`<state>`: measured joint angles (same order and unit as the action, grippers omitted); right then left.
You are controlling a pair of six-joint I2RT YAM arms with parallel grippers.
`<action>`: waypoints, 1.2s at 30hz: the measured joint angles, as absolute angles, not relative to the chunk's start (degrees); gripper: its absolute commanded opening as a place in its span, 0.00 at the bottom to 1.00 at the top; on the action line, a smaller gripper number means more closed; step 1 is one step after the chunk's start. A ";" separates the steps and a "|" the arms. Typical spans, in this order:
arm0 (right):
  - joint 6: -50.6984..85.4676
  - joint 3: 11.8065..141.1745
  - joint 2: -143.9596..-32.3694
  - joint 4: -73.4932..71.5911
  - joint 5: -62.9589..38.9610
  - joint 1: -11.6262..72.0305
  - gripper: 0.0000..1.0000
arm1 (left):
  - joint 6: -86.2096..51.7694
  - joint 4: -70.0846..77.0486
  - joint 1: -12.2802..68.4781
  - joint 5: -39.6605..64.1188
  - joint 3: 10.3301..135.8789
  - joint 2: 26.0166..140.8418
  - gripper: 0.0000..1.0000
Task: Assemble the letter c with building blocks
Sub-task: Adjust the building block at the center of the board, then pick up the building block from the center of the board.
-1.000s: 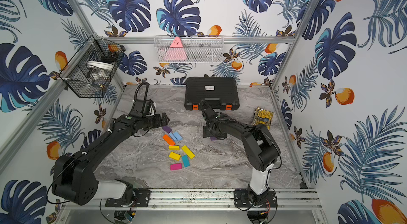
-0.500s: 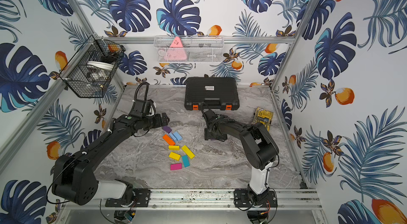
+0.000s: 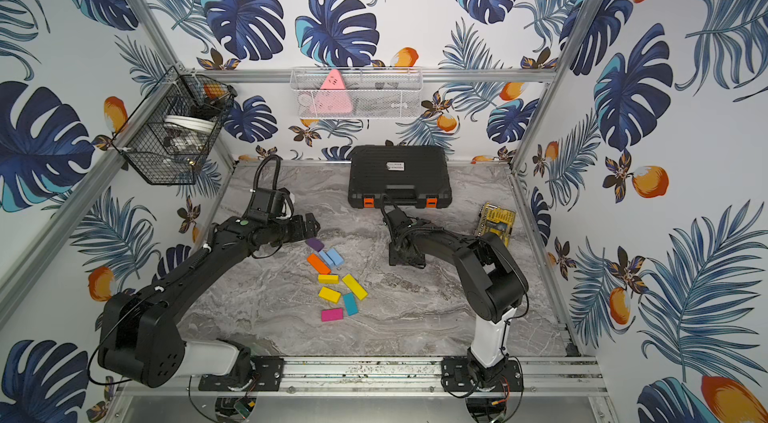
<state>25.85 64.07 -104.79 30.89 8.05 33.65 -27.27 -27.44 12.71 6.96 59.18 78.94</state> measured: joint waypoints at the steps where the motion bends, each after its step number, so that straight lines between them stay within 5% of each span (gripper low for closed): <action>1: 25.85 63.72 -104.51 30.87 8.01 33.65 0.64 | -27.27 -27.42 12.71 7.07 59.13 78.94 0.99; 7: 25.91 62.30 -103.50 30.30 7.79 33.82 0.65 | -27.27 -27.42 12.71 7.20 58.92 78.94 0.99; 12: 25.96 62.13 -103.44 30.06 7.81 34.41 0.82 | -27.27 -27.42 12.71 7.20 58.89 78.94 0.99; 16: 25.98 62.13 -103.00 30.35 7.53 34.70 0.87 | -27.27 -27.40 12.71 7.22 58.89 78.94 0.99; 26: 26.13 65.71 -98.50 34.37 6.74 39.46 0.87 | -27.46 -27.42 12.71 7.22 58.72 78.83 0.99; 36: 27.94 67.83 -96.29 36.84 6.28 54.57 0.79 | -27.46 -27.70 11.25 6.46 59.27 78.78 0.99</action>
<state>27.94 67.83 -96.29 36.84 6.28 54.57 -27.46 -27.70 11.25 6.46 59.27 78.78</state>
